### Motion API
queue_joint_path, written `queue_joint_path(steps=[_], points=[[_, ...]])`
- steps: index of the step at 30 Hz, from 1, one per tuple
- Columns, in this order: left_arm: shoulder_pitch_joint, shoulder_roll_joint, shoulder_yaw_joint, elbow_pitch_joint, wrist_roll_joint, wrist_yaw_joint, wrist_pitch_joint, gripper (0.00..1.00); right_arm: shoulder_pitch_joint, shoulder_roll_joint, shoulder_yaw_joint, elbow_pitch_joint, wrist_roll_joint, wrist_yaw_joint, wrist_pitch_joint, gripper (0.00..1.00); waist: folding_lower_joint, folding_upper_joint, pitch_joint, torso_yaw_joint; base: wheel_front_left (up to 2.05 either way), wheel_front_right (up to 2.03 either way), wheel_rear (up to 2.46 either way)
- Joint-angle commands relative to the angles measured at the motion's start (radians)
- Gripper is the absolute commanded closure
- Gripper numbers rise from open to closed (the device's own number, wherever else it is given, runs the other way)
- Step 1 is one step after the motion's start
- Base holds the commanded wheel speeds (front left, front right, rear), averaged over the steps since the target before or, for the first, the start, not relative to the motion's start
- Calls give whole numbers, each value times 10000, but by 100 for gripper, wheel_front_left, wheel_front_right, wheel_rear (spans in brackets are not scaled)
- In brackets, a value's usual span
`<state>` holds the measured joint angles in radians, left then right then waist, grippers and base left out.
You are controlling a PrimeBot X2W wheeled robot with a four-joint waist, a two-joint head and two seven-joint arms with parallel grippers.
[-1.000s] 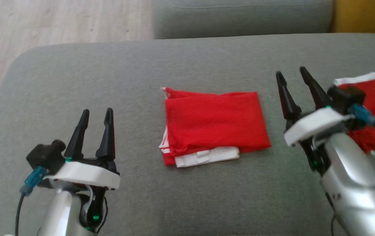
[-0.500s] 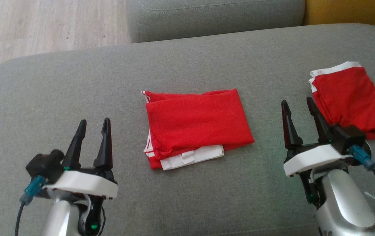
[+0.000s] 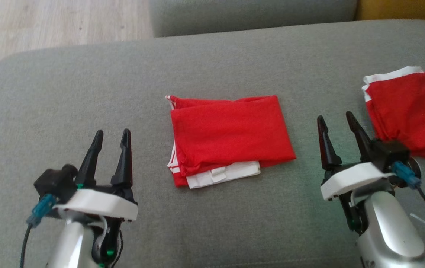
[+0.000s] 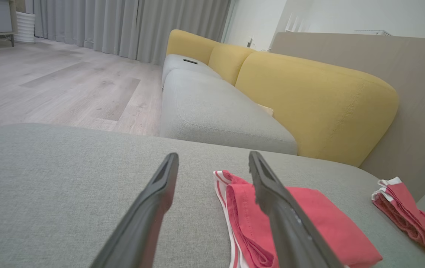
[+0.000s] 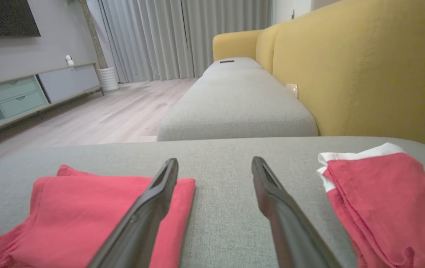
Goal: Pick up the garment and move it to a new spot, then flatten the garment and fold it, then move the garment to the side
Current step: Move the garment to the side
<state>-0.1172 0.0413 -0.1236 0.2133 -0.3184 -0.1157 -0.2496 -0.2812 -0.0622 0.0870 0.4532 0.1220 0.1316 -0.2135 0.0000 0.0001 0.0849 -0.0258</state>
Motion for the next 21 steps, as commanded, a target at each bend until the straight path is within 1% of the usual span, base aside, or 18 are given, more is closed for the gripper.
queue_joint_path(steps=[1,6,9,13,18,21], points=[[-635,89,205,-385,-58,-46,-122,0,-598,109,187,-191,-106,-9,126,0,0,-1,212,163,0,0,0],[-903,89,38,-388,-103,-56,-122,0,-1074,116,338,352,-150,-9,748,0,0,-1,610,474,0,0,0],[-1017,89,-64,-358,-137,-54,-122,0,-1366,117,607,828,-175,-9,1151,0,0,-1,804,656,0,0,0],[-1163,89,-200,-313,-200,-54,-122,0,-1710,118,667,1675,285,-9,1728,0,0,-1,1038,925,0,0,0],[-1312,89,-336,-283,-263,-35,-122,0,-2117,119,976,2608,918,-9,2342,0,0,-1,1247,1172,0,0,0],[-1364,89,-375,-291,-274,-27,-122,0,-2268,119,1089,2940,1138,-9,2552,0,0,-1,1335,1242,0,0,0]])
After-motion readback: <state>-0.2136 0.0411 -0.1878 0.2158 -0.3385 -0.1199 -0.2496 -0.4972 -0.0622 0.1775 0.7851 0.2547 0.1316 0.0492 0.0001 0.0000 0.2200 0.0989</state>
